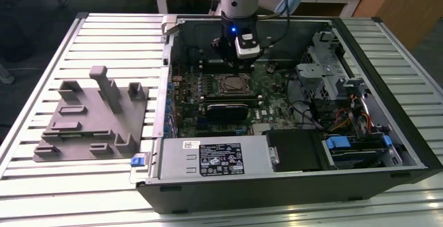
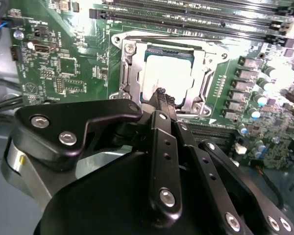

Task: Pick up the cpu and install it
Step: 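Install the first cpu locking lever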

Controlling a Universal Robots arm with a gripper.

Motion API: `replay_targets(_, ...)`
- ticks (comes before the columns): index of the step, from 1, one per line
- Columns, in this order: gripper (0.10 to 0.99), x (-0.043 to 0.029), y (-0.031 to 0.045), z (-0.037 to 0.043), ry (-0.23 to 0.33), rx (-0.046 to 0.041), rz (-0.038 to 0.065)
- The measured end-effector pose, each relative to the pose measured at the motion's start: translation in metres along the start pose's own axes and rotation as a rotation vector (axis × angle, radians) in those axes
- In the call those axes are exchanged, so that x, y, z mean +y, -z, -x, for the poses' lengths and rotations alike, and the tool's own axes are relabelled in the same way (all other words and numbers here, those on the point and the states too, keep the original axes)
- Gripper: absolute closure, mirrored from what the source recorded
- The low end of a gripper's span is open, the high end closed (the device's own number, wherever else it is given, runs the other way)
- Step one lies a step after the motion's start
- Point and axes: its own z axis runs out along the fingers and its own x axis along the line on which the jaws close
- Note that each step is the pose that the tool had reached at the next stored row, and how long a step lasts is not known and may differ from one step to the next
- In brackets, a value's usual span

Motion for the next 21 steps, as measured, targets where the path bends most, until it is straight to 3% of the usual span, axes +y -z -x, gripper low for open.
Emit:
replay_targets(8,0.98,0.0003,0.0148,0.001,0.0,-0.0001,0.0)
replay_targets(21,0.98,-0.0119,0.014,0.0063,0.016,0.0001,0.002)
